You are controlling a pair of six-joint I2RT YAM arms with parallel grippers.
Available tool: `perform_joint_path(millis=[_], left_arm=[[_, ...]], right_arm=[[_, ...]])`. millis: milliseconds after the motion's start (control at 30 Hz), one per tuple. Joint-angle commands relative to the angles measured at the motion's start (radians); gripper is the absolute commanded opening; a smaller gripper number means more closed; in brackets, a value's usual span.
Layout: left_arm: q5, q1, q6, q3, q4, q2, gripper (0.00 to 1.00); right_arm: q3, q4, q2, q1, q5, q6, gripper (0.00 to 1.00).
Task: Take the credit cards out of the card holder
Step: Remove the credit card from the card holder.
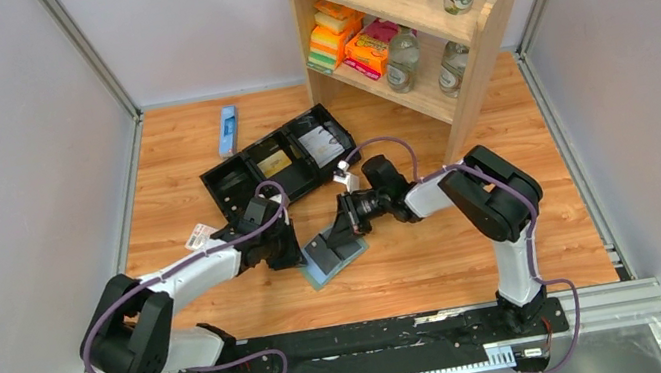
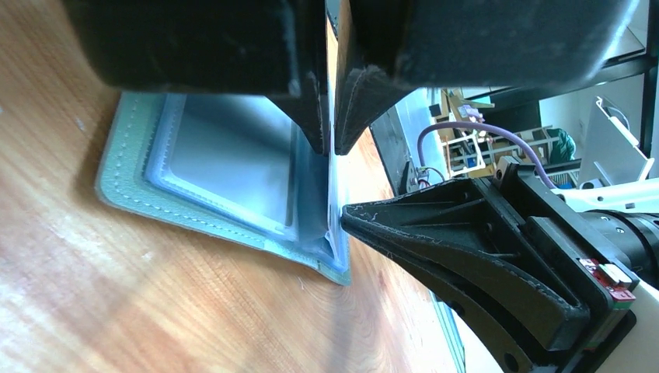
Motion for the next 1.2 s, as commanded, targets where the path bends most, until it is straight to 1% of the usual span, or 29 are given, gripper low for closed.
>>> perform_joint_path(millis=[0, 133, 300, 367, 567, 900, 967, 1067, 1167], left_arm=[[-0.010, -0.008, -0.003, -0.005, 0.001, -0.041, 0.12], [-0.008, -0.008, -0.009, -0.012, 0.002, -0.085, 0.14], [0.004, -0.008, -0.006, 0.001, 0.004, -0.117, 0.17], [0.018, -0.008, -0.001, 0.009, 0.011, -0.104, 0.17], [0.082, -0.011, 0.008, 0.017, 0.065, -0.033, 0.17], [0.089, -0.034, 0.035, 0.049, 0.080, 0.005, 0.17], [0.090, -0.033, 0.040, 0.053, 0.065, 0.022, 0.16], [0.093, -0.034, 0.043, 0.050, 0.047, 0.050, 0.11], [0.086, -0.034, 0.043, 0.040, 0.033, 0.062, 0.08]], right_arm=[[0.030, 0.028, -0.014, 0.015, -0.015, 0.001, 0.08], [0.030, 0.028, -0.013, 0.018, -0.012, 0.002, 0.07], [0.037, 0.028, -0.005, 0.020, -0.015, 0.004, 0.03], [0.040, 0.027, -0.005, 0.020, -0.015, 0.004, 0.00], [0.040, 0.025, -0.004, 0.023, -0.015, 0.001, 0.00], [0.048, 0.012, -0.001, 0.029, -0.012, -0.008, 0.00], [0.050, 0.005, -0.001, 0.029, -0.010, -0.013, 0.00], [0.053, -0.021, -0.008, 0.029, -0.001, -0.028, 0.00], [0.059, -0.060, -0.019, 0.028, 0.016, -0.053, 0.00]])
